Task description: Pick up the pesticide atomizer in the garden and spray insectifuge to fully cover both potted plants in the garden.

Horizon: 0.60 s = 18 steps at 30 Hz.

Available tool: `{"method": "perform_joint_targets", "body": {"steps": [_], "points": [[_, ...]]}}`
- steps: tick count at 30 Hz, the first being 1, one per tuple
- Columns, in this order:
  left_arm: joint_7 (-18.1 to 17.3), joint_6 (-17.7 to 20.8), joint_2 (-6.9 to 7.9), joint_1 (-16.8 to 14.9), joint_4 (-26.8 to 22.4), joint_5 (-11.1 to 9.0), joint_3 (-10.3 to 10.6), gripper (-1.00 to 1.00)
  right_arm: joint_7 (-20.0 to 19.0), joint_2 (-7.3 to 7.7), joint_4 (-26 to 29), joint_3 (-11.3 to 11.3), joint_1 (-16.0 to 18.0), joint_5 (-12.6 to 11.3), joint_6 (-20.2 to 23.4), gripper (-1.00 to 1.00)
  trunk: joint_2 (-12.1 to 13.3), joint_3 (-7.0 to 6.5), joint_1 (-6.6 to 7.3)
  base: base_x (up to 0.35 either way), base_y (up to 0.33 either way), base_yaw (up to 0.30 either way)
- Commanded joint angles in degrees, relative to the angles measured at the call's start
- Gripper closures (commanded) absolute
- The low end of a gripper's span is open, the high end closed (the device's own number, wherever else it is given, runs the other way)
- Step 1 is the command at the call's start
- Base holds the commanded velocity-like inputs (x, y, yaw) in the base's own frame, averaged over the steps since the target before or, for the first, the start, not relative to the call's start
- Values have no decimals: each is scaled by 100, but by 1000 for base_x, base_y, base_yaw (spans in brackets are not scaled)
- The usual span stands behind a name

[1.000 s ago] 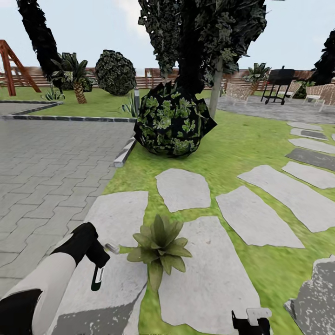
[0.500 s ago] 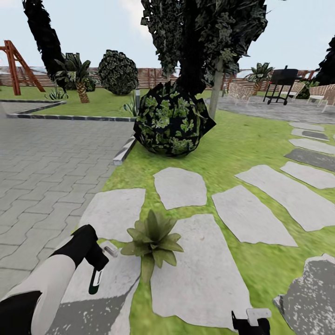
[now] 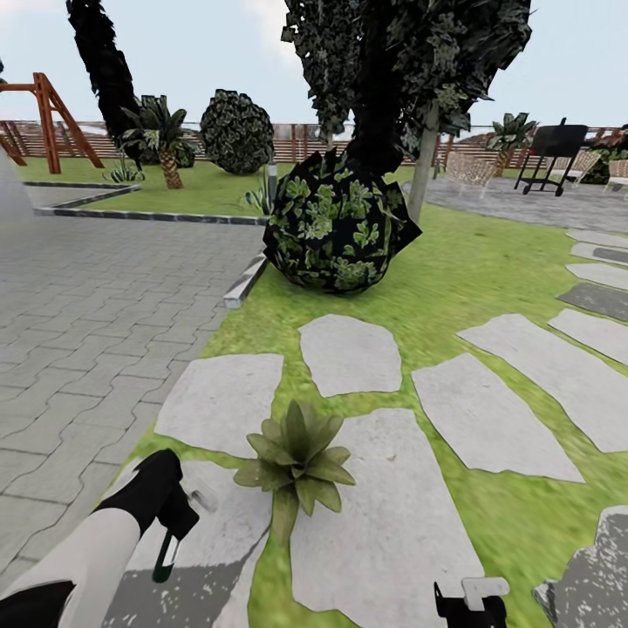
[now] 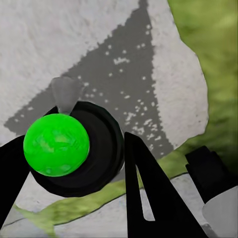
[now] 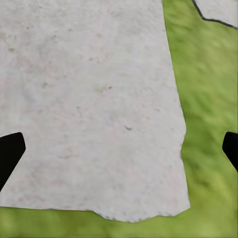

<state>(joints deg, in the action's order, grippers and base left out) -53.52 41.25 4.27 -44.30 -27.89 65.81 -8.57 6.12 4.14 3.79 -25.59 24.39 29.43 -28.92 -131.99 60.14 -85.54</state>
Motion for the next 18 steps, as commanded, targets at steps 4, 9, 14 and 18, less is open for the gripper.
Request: {"method": "perform_joint_targets", "body": {"steps": [4,9,14,18], "points": [[56,32,13,8,-14,34,-59,100,39,8,-8,-25,5,62,-18,-100,-2,5,1,0,0,0],[584,24,24,74,-12,-41,-89,100,39,8,-18,-21,5,62,-18,-100,-2,5,1,0,0,0],[825,-232,-106,290,23,-921,-256,100,39,0,-25,-18,5,62,-10,-100,-2,5,1,0,0,0],[1495,-370,-42,460,-2,-1159,-267,100,25,-17,-27,-14,5,70,-13,-100,-2,5,1,0,0,0]]}}
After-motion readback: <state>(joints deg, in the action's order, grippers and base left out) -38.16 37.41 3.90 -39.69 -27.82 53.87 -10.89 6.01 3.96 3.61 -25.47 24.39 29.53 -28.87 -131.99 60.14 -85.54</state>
